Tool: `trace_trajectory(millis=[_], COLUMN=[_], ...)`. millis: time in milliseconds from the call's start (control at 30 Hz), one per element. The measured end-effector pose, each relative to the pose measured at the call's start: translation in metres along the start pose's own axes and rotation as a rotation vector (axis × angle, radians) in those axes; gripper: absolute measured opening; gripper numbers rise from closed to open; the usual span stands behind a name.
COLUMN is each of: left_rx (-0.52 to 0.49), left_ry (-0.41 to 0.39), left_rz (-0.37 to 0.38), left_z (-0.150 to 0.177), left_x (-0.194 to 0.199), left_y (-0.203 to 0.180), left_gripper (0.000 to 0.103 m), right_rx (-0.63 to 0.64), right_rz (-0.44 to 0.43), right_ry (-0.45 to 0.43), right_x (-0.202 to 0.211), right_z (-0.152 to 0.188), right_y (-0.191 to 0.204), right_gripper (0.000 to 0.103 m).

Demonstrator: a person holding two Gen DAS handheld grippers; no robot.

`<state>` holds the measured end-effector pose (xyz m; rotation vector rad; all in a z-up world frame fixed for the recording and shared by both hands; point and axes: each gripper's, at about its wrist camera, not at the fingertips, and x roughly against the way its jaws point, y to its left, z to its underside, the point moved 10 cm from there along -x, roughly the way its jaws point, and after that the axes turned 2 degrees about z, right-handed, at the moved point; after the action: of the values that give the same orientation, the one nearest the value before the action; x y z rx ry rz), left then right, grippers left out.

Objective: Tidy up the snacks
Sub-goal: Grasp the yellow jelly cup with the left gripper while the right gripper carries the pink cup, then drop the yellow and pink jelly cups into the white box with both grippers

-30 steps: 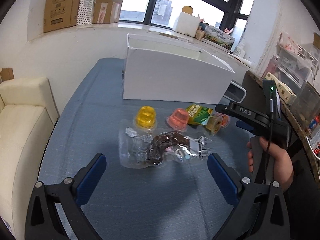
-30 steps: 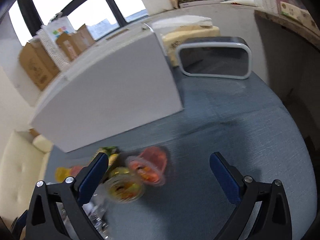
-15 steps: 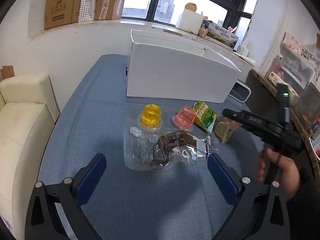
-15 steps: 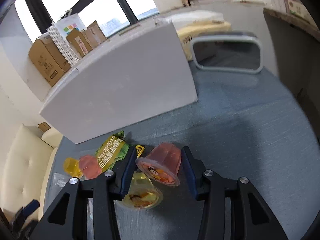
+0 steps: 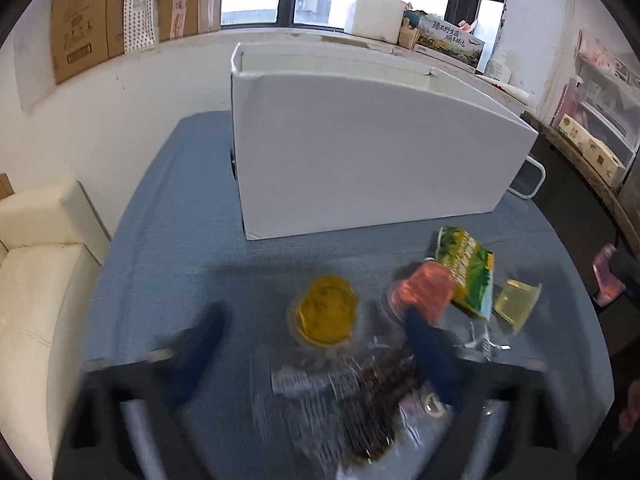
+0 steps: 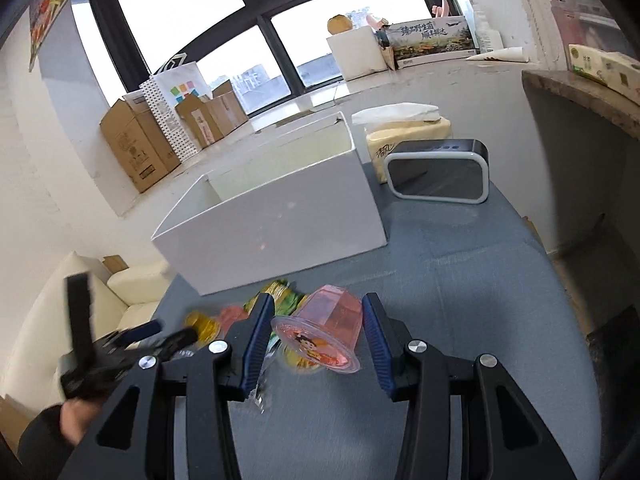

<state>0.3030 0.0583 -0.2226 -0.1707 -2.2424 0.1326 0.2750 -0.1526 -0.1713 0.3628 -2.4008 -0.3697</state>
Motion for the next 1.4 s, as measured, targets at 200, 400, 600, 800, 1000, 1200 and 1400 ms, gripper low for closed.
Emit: trace_trajectory(millis=[200,400,600,800,1000,1200,1400], left_rx=[-0.018,-0.041,-0.054,-0.065,-0.06,-0.081,-0.073], left_ry=[0.014,-0.06,-0.181,-0.255,-0.289,-0.333,-0.287], left_rz=[0.038,0.041,0.079,0.163,0.219,0.173,0.17], left_z=[0.0,-0.012,-0.029,-0.023,-0.03,-0.084,-0.149], left_x=[-0.009,0.017,0.072,0.125,0.146,0.133,0.081], left_y=[-0.001,-0.006,-0.016,-0.051,-0.072,-0.064,-0.055], left_gripper=[0.036,0.036,0.036,0.036,0.036,0.036,0.036], right_rx=[0.012,0.024,0.059,0.104,0.157,0.184,0.216], right_rz=[-0.005,-0.011,-0.032,-0.079,-0.105,-0.081,-0.056], right_ry=[0.015,0.018,0.014,-0.003,-0.022,-0.071,-0.09], right_x=[-0.001,-0.002,0.0,0.005,0.003,-0.015,-0.058], right_z=[0.007,0.008,0.008,0.001,-0.016,-0.063,-0.122], right_y=[0.005,0.009,0.025,0.051,0.069,0.067,0.064], right_gripper=[0.049,0.049,0.049,0.049,0.049,0.049,0.049])
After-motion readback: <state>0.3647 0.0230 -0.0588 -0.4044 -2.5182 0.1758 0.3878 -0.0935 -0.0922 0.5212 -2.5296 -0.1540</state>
